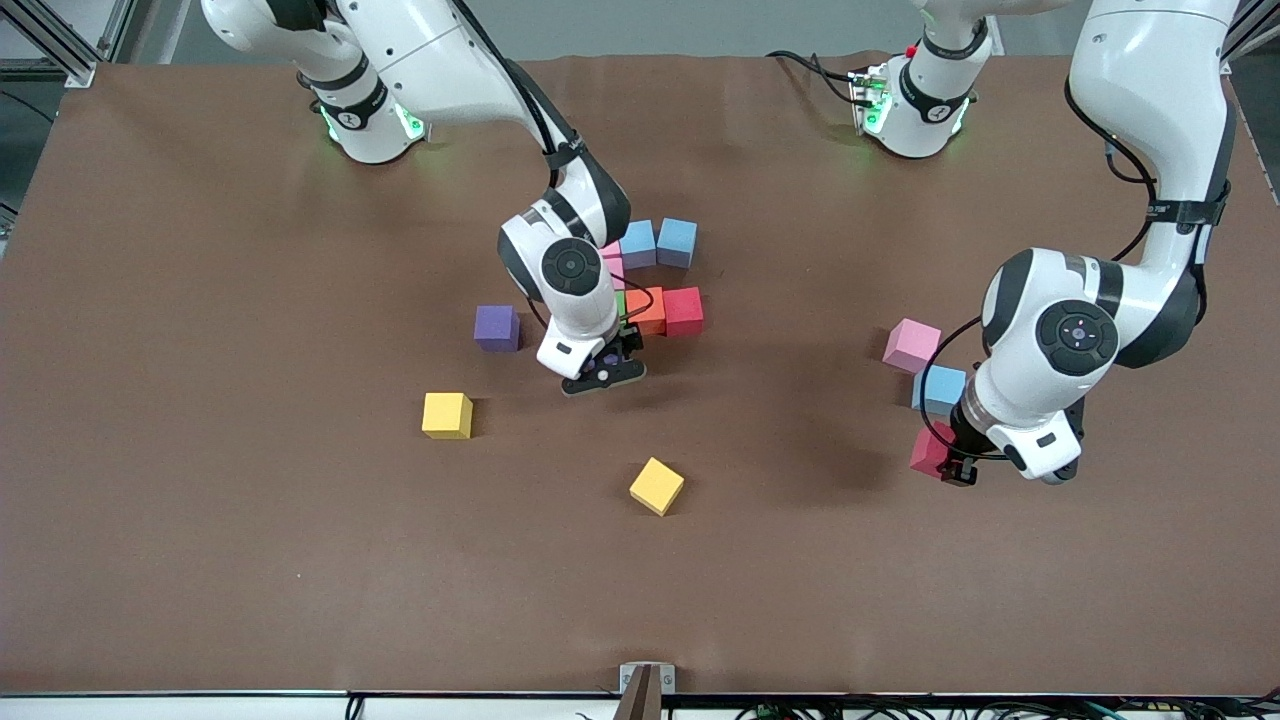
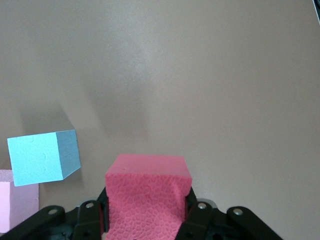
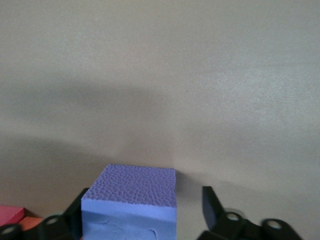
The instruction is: Arrange 11 blocks into digit 3
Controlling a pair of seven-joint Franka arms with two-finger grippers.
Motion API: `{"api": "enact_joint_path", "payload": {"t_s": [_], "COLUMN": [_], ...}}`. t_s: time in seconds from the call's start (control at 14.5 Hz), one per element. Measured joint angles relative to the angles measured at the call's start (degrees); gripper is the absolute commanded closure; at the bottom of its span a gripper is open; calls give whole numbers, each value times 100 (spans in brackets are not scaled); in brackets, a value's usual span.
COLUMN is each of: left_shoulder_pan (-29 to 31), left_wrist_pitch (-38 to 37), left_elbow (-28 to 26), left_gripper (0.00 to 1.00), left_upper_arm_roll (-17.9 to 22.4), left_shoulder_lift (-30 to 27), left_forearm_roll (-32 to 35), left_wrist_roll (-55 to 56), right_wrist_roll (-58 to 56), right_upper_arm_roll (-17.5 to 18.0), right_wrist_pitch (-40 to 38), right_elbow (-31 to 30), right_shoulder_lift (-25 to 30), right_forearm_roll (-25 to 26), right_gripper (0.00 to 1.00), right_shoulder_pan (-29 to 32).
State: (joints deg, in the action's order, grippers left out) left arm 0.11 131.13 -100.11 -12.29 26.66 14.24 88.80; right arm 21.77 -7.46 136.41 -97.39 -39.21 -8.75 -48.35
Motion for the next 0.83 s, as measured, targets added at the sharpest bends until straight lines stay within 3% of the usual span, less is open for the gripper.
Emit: {"api": "enact_joint_path", "payload": {"t_s": [0.83], "left_shoulder_pan": [8], "left_wrist_pitch": [-263], "left_elbow": [139], "left_gripper": [63], "left_upper_arm_roll": [-1], "left_shoulder_lift": [0], "left_forearm_roll": [-1], "left_wrist_roll": [-102], "right_wrist_roll": [44], "right_upper_arm_roll": [-52], "right_wrist_pitch": [5], "right_elbow": [109], "right_shoulder_lift": [78], "right_forearm_roll": [-2], "right_gripper": [0], "right_shoulder_pan": [68]}}
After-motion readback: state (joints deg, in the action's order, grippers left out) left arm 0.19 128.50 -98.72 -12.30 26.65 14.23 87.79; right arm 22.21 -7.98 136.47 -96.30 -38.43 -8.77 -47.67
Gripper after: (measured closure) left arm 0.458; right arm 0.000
